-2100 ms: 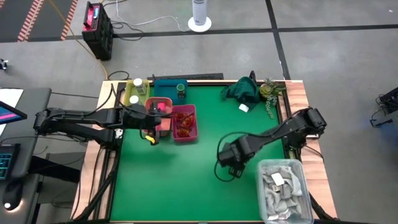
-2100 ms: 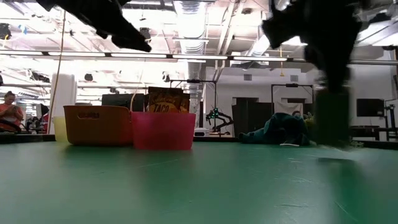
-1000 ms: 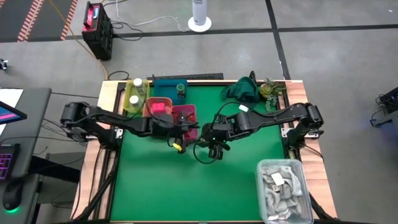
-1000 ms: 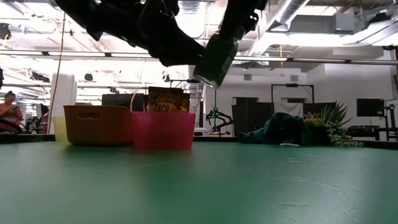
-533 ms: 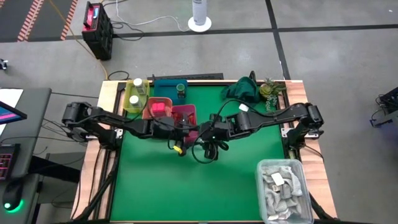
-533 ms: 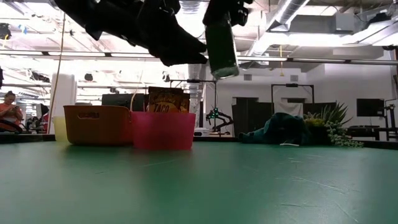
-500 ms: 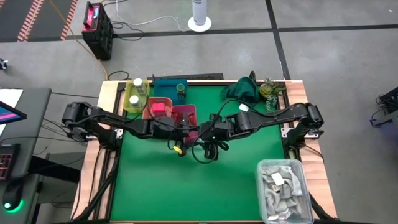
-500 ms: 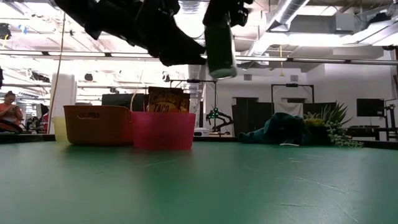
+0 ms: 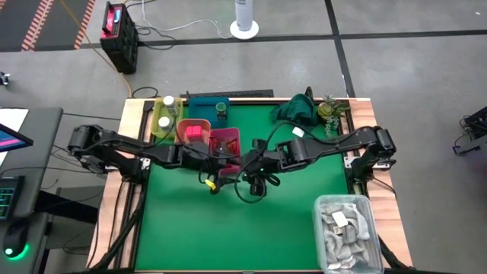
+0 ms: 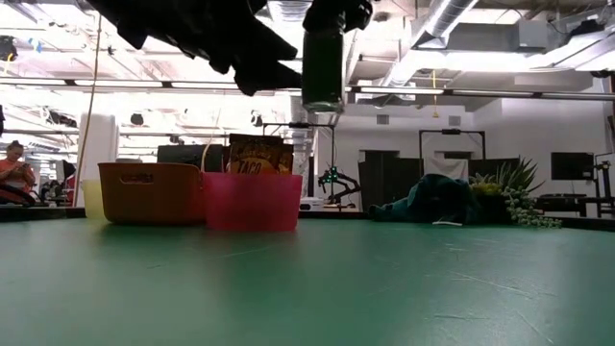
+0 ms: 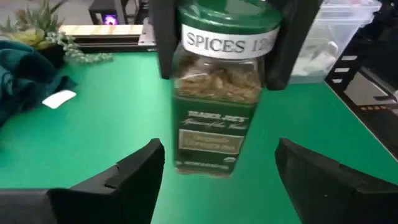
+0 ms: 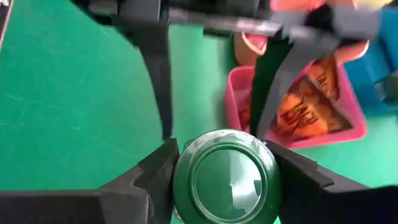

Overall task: Sort spices by type
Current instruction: Put the green seasoning bottle into the blue bin

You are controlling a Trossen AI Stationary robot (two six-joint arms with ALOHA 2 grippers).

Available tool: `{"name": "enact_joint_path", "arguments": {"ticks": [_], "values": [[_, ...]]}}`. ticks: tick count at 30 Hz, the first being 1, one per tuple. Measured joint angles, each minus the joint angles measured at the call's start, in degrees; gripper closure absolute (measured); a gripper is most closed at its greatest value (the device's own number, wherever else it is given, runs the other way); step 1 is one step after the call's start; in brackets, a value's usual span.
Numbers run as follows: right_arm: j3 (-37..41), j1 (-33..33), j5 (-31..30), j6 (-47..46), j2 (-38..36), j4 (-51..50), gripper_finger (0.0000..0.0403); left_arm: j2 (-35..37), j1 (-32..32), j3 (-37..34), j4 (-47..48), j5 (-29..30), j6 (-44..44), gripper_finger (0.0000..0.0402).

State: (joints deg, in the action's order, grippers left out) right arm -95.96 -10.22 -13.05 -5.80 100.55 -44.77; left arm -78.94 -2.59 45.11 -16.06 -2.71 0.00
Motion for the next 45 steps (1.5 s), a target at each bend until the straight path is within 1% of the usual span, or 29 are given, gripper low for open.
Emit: {"name": "enact_joint_path", "arguments": {"ticks": [6, 9, 12, 19, 22, 25, 32, 35, 41, 45], "values": [[0.0, 0.03, -0.59, 1.75, 0.17, 0.48, 0.0172, 0.07, -1.76, 0.0, -2.69, 0.3, 2.51, 0.0072], [0.0, 0.22, -0.55, 2.23, 0.96, 2.2, 0.0171, 0.07, -2.15, 0.0, -4.69, 2.5, 5.25, 0.0058], [0.02, 0.24, -0.58, 2.81, 1.47, 3.46, 0.0171, 0.07, -2.14, -0.03, -5.11, 5.94, 6.2, 0.0055], [0.04, 0.24, -0.54, 3.65, 1.84, 6.17, 0.0171, 0.09, -1.84, -0.05, -4.72, 5.76, 6.6, 0.0054], [0.04, 0.24, -0.53, 3.94, 1.89, 6.82, 0.017, 0.09, -1.86, -0.05, -4.47, 5.72, 7.3, 0.0066], [0.04, 0.18, -0.49, 4.3, 1.9, 7.36, 0.0169, 0.09, -1.84, -0.05, -4.28, 5.72, 7.33, 0.0092], [0.04, 0.11, -0.41, 4.41, 1.92, 9.11, 0.0166, 0.09, -1.86, -0.05, -4.15, 5.48, 8.12, 0.0169], [0.04, 0.13, -0.42, 4.56, 1.92, 9.26, 0.0158, 0.09, -1.84, -0.05, -4.06, 5.47, 8.3, 0.0204], [0.04, 0.11, -0.35, 4.32, 1.92, 9.75, 0.0112, 0.05, -1.84, -0.07, -3.66, 5.71, 8.49, 0.0208], [-3.27, 0.09, -0.33, 4.0, 1.9, 3.82, 0.0082, 0.05, -1.82, -0.07, -3.53, 6.51, 9.41, 0.0208]]}}
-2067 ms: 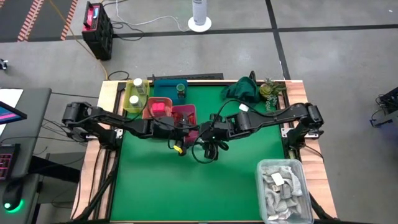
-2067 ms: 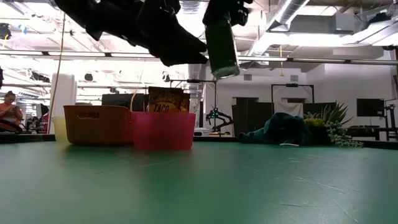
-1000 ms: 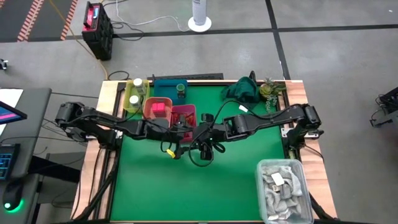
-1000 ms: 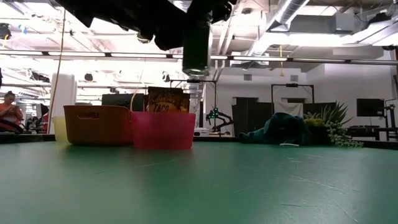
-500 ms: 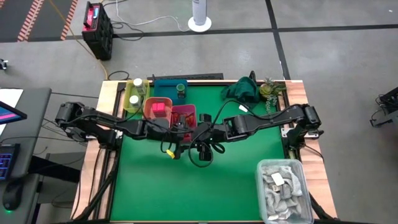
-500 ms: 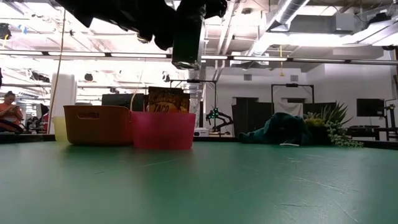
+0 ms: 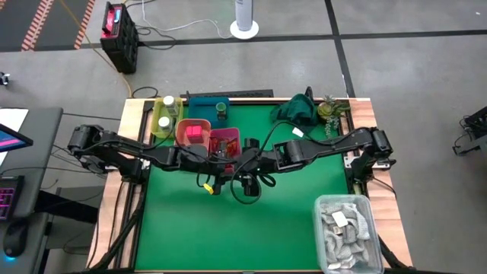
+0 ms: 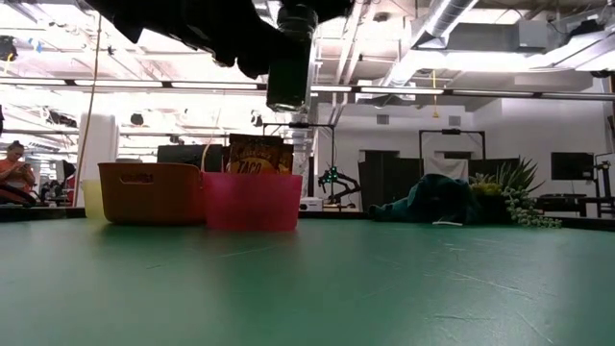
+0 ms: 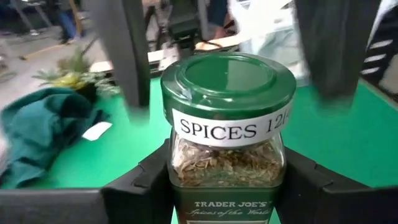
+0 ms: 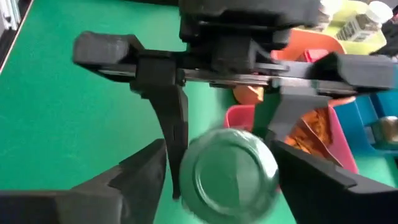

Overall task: Sort spices by type
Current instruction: Put the green seasoning bottle into the blue bin

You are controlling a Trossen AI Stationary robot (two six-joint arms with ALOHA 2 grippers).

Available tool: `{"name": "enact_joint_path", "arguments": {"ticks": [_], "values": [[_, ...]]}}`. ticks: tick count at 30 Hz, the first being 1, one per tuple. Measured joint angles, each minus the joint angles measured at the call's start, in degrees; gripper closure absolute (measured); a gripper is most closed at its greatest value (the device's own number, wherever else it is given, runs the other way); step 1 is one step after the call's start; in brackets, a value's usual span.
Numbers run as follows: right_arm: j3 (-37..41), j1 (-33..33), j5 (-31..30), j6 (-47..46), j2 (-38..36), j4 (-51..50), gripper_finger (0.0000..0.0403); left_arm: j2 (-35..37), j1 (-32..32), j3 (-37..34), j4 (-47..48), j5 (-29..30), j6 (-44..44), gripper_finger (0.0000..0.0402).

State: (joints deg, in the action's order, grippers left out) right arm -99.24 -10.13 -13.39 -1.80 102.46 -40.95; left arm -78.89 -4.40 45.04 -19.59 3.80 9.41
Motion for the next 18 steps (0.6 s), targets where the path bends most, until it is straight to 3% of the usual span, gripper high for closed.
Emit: {"name": "enact_joint_path", "arguments": {"ticks": [5, 9, 18], "values": [[-2.48, -1.21, -5.15, -3.44, -2.55, -9.45, 0.0069, 3.0, 0.04, -0.02, 4.23, 3.82, 1.85, 0.0202], [0.89, -1.88, -7.58, -6.93, -3.88, -11.53, 0.0073, 6.99, 0.02, -0.02, 7.24, 4.04, 1.86, 0.0203], [15.37, -1.33, -8.74, -3.78, -3.74, 9.68, 0.0077, 9.64, 0.0, -0.02, 5.18, 1.51, 0.7, 0.0202]]}}
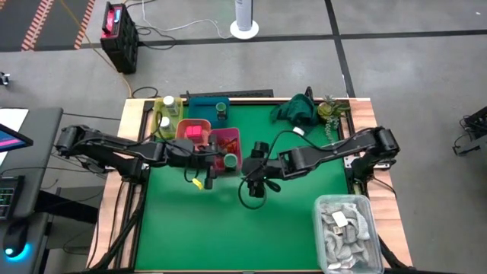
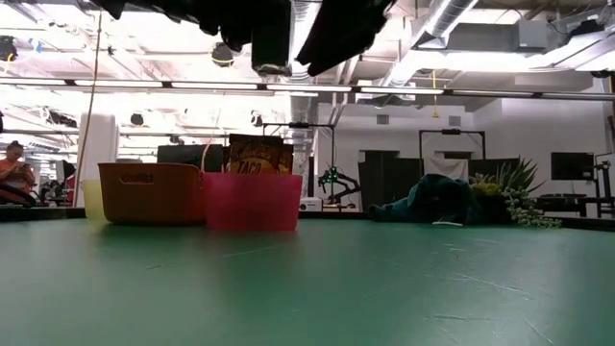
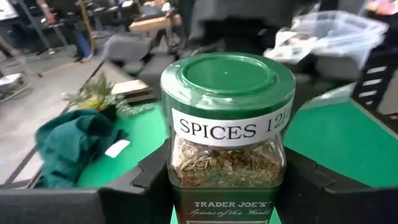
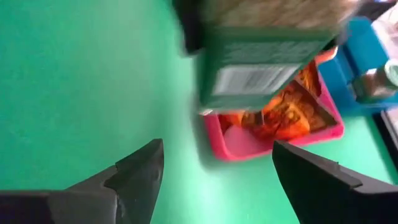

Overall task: Sort spices by type
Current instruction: Put the green seasoning bottle into the blue bin

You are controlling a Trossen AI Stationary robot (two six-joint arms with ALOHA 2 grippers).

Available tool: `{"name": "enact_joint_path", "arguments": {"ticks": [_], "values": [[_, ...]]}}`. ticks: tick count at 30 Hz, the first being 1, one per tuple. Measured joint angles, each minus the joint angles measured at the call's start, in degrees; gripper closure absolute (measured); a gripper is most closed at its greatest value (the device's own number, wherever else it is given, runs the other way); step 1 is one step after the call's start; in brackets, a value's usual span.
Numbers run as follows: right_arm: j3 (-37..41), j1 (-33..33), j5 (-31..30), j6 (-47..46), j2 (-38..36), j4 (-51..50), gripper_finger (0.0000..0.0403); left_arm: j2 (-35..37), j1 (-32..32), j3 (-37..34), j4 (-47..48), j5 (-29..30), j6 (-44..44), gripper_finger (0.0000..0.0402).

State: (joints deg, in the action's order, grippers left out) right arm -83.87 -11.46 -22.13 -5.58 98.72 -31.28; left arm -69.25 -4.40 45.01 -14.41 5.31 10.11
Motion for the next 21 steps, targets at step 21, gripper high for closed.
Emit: {"name": "enact_joint_path", "arguments": {"ticks": [21], "values": [[1.7, 1.42, -0.34, 7.56, -0.44, 13.45, 0.016, -0.05, 0.02, 0.0, -6.98, -3.11, 2.32, 0.0201]]}}
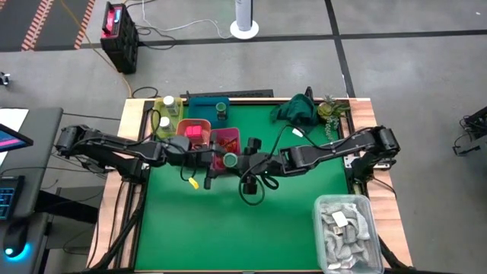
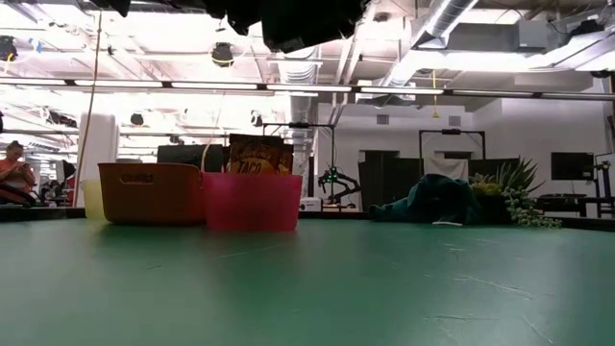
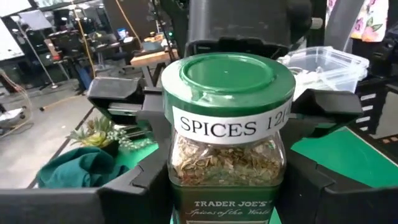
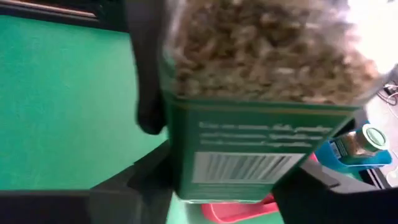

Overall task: Sort spices by type
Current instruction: Put the green seasoning bottle into the blue bin

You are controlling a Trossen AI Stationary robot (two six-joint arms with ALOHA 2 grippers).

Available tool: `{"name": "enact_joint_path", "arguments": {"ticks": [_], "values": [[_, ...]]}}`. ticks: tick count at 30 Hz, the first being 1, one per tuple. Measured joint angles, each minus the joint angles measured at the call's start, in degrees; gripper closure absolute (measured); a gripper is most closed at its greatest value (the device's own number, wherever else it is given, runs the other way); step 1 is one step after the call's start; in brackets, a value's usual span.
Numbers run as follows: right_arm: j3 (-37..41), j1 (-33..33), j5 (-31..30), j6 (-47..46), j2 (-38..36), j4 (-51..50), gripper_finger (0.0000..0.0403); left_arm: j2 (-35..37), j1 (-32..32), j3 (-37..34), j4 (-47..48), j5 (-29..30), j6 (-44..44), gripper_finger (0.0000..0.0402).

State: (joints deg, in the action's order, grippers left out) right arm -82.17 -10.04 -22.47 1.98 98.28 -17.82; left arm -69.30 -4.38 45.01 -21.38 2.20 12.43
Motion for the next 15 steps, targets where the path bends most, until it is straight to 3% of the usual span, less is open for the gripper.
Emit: {"name": "enact_joint_path", "arguments": {"ticks": [2, 6, 15], "values": [[0.0, -0.01, -0.03, -0.26, 0.0, -0.38, 0.0184, -0.02, 0.0, 0.0, 0.21, 0.18, 0.18, 0.0201], [-0.04, 0.05, 0.01, -0.71, 0.0, -2.02, 0.0184, 0.06, -0.04, 0.0, 0.73, 1.57, -0.52, 0.0194], [0.02, 0.88, -0.43, -4.0, -0.1, -6.59, 0.0184, 3.56, -0.06, 0.03, 1.3, 2.82, -0.02, 0.0123]]}}
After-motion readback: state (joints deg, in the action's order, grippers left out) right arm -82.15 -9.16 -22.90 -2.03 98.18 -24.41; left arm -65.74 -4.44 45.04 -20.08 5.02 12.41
